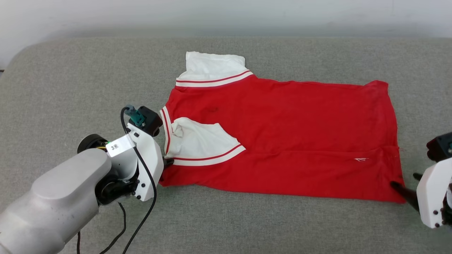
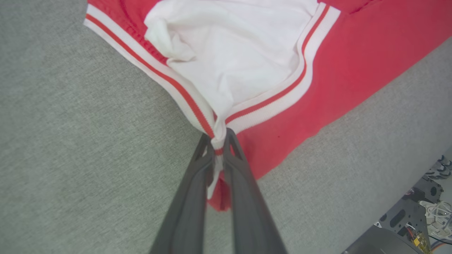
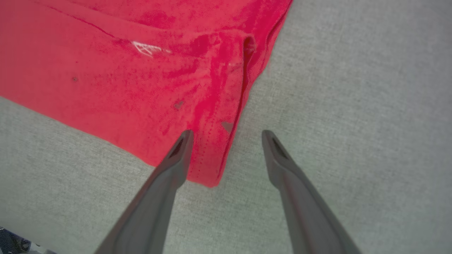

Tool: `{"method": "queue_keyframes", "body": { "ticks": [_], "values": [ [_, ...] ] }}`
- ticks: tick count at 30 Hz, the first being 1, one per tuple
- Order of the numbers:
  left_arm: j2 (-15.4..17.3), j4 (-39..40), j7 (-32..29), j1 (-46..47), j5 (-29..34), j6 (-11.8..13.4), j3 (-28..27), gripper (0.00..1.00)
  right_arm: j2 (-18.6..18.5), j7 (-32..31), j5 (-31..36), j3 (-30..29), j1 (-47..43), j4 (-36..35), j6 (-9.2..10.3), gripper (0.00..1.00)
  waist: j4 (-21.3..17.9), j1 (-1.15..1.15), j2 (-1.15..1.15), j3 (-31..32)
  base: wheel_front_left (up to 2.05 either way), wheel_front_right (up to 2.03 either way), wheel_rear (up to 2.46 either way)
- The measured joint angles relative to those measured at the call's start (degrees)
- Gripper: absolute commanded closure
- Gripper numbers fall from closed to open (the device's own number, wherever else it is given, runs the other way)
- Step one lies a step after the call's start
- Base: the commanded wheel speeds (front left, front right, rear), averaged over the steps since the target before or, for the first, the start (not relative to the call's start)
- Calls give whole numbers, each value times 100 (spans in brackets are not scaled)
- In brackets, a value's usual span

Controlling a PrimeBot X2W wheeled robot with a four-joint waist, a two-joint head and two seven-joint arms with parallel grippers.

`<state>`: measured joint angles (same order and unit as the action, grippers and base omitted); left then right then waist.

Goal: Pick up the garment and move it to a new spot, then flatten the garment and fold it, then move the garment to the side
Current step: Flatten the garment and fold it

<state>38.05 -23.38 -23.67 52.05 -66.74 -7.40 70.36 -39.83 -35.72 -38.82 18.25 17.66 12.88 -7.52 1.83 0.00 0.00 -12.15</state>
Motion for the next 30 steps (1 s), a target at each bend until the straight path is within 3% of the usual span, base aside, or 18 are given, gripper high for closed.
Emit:
{"method": "queue_keyframes", "body": {
  "ticks": [12, 13, 14, 15, 21, 30],
  "values": [
    [21, 70, 200, 104, 145, 0, 69, 100, 430, 424, 20, 192, -6, 889, 14, 0, 148, 0, 0, -284, 0, 0, 0],
    [32, 62, 219, 93, 145, 0, 77, 100, 428, 506, 5, 223, -2, 914, 14, 29, 146, 0, 0, -280, 0, 0, 0],
    [44, 52, 227, 78, 142, 0, 81, 100, 423, 611, 8, 261, 2, 929, 14, 80, 139, -1, 0, -267, 0, 0, 0],
    [56, 42, 237, 52, 127, 0, 87, 100, 416, 692, 18, 319, 14, 938, 14, 100, 132, 0, 0, -246, 0, 0, 0],
    [172, 49, 378, -175, -46, -1, 89, 100, 355, 1121, -2, 482, 32, 886, 0, 100, 68, 0, 0, 15, 0, 0, 0],
    [639, 525, 445, -623, -171, 11, 120, 100, 115, 1350, -218, 309, -508, 309, -1, 100, -35, 0, 0, 487, 0, 0, 0]
  ]
}}
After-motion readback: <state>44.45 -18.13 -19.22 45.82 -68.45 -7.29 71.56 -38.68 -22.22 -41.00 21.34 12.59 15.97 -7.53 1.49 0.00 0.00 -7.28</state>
